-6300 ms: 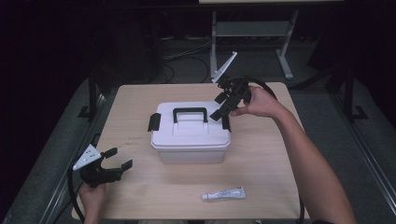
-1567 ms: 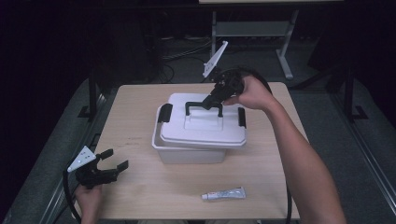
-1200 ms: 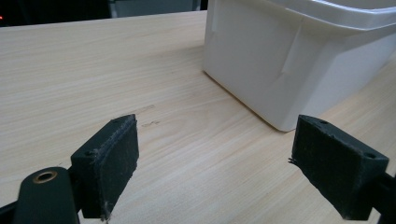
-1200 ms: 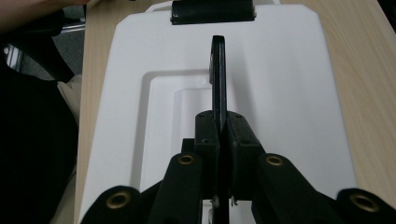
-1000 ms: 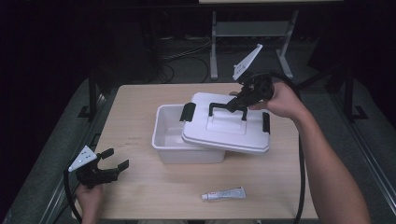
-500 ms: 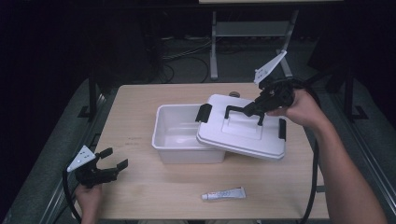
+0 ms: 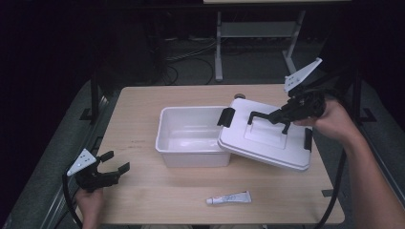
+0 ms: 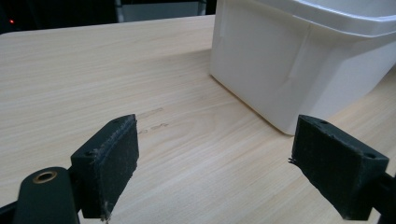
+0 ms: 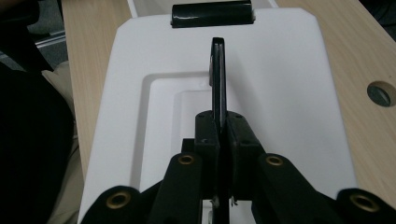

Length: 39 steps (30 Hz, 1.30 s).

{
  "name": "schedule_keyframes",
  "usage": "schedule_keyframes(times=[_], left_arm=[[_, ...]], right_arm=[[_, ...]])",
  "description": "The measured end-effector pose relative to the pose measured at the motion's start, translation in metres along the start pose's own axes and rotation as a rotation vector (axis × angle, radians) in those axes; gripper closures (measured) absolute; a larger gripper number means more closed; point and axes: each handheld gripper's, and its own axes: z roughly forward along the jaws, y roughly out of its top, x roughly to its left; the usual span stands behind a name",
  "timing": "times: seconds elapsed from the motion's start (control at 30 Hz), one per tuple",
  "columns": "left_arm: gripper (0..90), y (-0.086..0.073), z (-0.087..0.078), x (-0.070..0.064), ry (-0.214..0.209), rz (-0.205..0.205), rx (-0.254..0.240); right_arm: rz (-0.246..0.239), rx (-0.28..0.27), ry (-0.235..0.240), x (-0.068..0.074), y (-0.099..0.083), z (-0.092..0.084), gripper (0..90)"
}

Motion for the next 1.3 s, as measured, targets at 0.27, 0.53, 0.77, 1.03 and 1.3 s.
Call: schedule_keyframes(times=[0.27,0.53,0.77,1.03,1.3], left_arm=[[14.1,0.002,0.001,-0.004,-0.021,0.012,-0.016],[14.1,0.003,0.004,-0.007,-0.022,0.022,-0.005],[14.1,0.002,0.005,-0.006,-0.023,0.022,0.003],[14.1,0.002,0.004,-0.005,-0.022,0.022,0.001],[14.1,0.003,0.005,-0.004,-0.021,0.026,0.003]], right_arm=[[0.057,-0.011,-0.025,0.0,-0.029,-0.013,83.9],[0.119,-0.013,-0.041,-0.002,-0.06,-0.013,83.9],[0.164,-0.008,-0.039,-0.007,-0.084,-0.001,83.9],[0.198,0.002,-0.03,-0.011,-0.103,0.018,83.9],[0.217,0.026,-0.024,-0.017,-0.113,0.041,83.8]])
